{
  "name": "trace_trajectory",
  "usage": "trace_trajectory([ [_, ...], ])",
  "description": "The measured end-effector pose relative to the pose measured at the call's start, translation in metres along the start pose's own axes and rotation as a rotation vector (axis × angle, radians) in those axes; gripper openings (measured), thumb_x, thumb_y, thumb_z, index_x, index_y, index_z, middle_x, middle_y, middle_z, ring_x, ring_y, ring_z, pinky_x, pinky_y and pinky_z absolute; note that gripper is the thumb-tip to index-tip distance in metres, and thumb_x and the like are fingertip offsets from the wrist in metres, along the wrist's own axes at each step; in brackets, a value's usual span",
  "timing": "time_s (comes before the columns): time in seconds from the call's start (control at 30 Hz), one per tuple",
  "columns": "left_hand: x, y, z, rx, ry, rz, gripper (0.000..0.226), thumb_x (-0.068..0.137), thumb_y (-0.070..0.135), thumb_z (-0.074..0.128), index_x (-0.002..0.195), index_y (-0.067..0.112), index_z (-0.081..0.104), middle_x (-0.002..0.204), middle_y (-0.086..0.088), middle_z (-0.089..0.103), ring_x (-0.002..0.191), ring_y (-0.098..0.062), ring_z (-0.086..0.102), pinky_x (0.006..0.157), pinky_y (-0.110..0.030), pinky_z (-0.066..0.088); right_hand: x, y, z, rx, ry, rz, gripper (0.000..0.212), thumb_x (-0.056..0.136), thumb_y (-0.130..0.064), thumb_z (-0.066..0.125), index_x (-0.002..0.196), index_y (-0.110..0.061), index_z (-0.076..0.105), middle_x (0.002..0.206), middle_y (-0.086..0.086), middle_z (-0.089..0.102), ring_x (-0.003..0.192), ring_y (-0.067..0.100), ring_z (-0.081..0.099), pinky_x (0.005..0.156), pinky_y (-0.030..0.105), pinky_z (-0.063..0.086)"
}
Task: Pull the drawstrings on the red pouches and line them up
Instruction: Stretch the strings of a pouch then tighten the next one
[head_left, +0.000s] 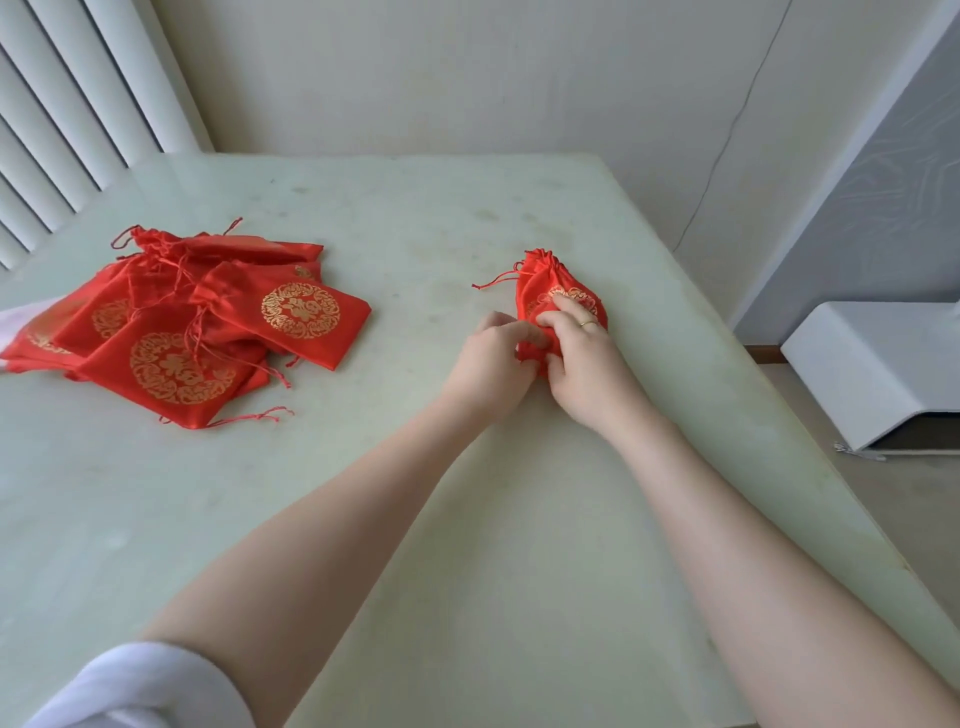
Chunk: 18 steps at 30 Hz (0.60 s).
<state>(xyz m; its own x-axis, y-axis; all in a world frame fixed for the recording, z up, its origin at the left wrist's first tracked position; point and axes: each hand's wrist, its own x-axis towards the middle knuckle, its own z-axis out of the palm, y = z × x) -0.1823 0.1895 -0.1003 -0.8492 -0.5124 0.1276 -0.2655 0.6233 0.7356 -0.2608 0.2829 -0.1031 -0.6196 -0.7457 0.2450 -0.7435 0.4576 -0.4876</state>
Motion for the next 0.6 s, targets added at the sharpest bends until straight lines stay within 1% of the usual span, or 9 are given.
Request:
trace_trajectory([
  [0.1,0.002,0.001,-0.006,0.018,-0.052,0.046,0.035,0.082,-0.004,0.049,0.105,0.014,0.069,0.114,-0.011,0.052,0.097,-0.026,0.057,0.078,-0.014,0.034,0.007,-0.002,-0.002,-0.050,-0.021,-0.005,0.037,0.085,0.002,0.047,0.121,-0.006,0.053,0.154,0.012,0.020,0.142,0.026,0.020,0.112,0.028,0.019],
  [0.2,-0.004,-0.004,-0.019,-0.006,0.013,0.021,0.038,0.083,-0.005,0.044,0.104,0.014,0.068,0.113,-0.005,0.050,0.095,-0.017,0.051,0.073,-0.012,0.028,0.007,-0.018,-0.001,-0.111,0.115,0.004,0.029,0.078,0.000,0.052,0.104,-0.009,0.061,0.154,0.013,0.019,0.138,0.030,0.024,0.109,0.032,0.022],
  [0.27,-0.010,-0.016,-0.036,-0.010,0.134,-0.014,0.034,0.084,-0.002,0.046,0.105,0.014,0.067,0.118,-0.004,0.050,0.104,-0.016,0.049,0.078,-0.012,0.028,0.004,-0.035,0.003,-0.082,0.190,-0.037,0.030,0.075,0.002,0.051,0.100,-0.008,0.062,0.151,0.013,0.025,0.135,0.032,0.029,0.107,0.032,0.021],
  [0.3,-0.014,-0.026,-0.046,0.003,0.197,-0.037,0.031,0.084,0.000,0.048,0.105,0.014,0.067,0.124,-0.006,0.048,0.114,-0.019,0.047,0.086,-0.014,0.029,0.004,-0.045,0.008,-0.046,0.196,-0.064,0.030,0.074,0.004,0.049,0.100,-0.007,0.062,0.149,0.014,0.028,0.134,0.033,0.030,0.106,0.031,0.022],
  [0.37,-0.022,-0.042,-0.062,0.065,0.287,-0.108,0.030,0.085,0.005,0.051,0.110,0.015,0.065,0.143,-0.012,0.034,0.133,-0.026,0.030,0.105,-0.024,0.024,0.005,-0.062,0.016,0.021,0.145,-0.106,0.033,0.075,0.008,0.044,0.100,-0.005,0.062,0.146,0.016,0.033,0.133,0.033,0.032,0.103,0.029,0.025],
  [0.4,-0.028,-0.052,-0.072,0.102,0.322,-0.159,0.032,0.085,0.008,0.052,0.114,0.016,0.063,0.150,-0.013,0.022,0.139,-0.028,0.019,0.110,-0.029,0.018,0.008,-0.073,0.024,0.056,0.090,-0.127,0.036,0.076,0.010,0.041,0.101,-0.004,0.062,0.145,0.016,0.033,0.133,0.033,0.032,0.103,0.029,0.027],
  [0.47,-0.038,-0.065,-0.082,0.123,0.405,-0.273,0.038,0.084,0.011,0.053,0.122,0.018,0.057,0.155,-0.014,0.000,0.142,-0.030,0.002,0.115,-0.034,0.010,0.012,-0.087,0.037,0.090,-0.029,-0.145,0.038,0.079,0.011,0.038,0.105,-0.005,0.061,0.145,0.015,0.033,0.133,0.030,0.032,0.101,0.029,0.030],
  [0.53,-0.047,-0.075,-0.096,0.071,0.527,-0.421,0.045,0.082,0.012,0.051,0.126,0.019,0.052,0.155,-0.013,-0.010,0.142,-0.031,-0.001,0.116,-0.040,0.013,0.015,-0.104,0.051,0.098,-0.095,-0.154,0.038,0.081,0.009,0.041,0.111,-0.005,0.059,0.142,0.014,0.036,0.130,0.030,0.035,0.101,0.029,0.031],
  [0.6,-0.052,-0.082,-0.113,-0.063,0.594,-0.584,0.048,0.082,0.012,0.049,0.129,0.021,0.050,0.154,-0.011,-0.005,0.139,-0.030,0.005,0.112,-0.044,0.024,0.019,-0.121,0.063,0.123,-0.120,-0.169,0.038,0.081,0.008,0.045,0.114,-0.005,0.056,0.135,0.015,0.042,0.126,0.031,0.039,0.101,0.028,0.029],
])
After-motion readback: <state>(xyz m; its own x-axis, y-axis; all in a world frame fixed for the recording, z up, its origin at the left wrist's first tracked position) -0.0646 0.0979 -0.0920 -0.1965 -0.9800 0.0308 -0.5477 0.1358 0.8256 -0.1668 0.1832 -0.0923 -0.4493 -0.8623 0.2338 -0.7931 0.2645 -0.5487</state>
